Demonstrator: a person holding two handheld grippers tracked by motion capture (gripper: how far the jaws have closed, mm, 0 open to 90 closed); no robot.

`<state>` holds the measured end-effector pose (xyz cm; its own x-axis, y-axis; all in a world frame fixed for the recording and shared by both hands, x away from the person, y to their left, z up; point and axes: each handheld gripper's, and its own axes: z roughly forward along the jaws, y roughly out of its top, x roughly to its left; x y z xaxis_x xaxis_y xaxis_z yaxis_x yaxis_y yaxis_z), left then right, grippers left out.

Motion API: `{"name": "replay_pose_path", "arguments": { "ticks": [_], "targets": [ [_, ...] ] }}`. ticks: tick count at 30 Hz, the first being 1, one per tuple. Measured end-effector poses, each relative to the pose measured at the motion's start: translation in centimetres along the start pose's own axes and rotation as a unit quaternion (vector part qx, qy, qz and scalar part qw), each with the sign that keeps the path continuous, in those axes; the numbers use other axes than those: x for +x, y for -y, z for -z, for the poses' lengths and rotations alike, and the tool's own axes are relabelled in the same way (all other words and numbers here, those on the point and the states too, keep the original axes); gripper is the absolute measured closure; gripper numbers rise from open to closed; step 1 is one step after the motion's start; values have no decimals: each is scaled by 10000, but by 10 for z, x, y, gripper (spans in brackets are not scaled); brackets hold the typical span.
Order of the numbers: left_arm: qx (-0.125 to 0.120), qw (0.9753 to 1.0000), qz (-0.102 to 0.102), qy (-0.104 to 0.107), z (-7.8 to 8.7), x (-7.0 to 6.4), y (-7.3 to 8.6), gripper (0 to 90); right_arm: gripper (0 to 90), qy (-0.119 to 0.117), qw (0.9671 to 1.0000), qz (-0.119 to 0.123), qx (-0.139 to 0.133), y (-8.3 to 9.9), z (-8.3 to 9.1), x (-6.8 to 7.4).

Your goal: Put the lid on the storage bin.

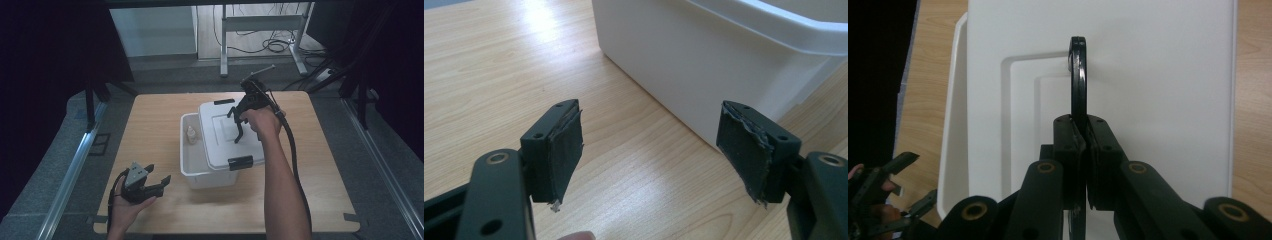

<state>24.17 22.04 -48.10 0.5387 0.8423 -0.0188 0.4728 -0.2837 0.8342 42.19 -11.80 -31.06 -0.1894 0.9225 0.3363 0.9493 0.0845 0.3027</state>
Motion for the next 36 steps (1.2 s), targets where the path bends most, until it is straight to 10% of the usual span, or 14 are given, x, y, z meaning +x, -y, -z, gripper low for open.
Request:
{"name": "replay_pose_path", "arguments": {
  "ticks": [36],
  "targets": [
    [-24,10000,25,21,1,3,0,268,860,-204,9996,-158,151,4,-43,56]
  ]
}}
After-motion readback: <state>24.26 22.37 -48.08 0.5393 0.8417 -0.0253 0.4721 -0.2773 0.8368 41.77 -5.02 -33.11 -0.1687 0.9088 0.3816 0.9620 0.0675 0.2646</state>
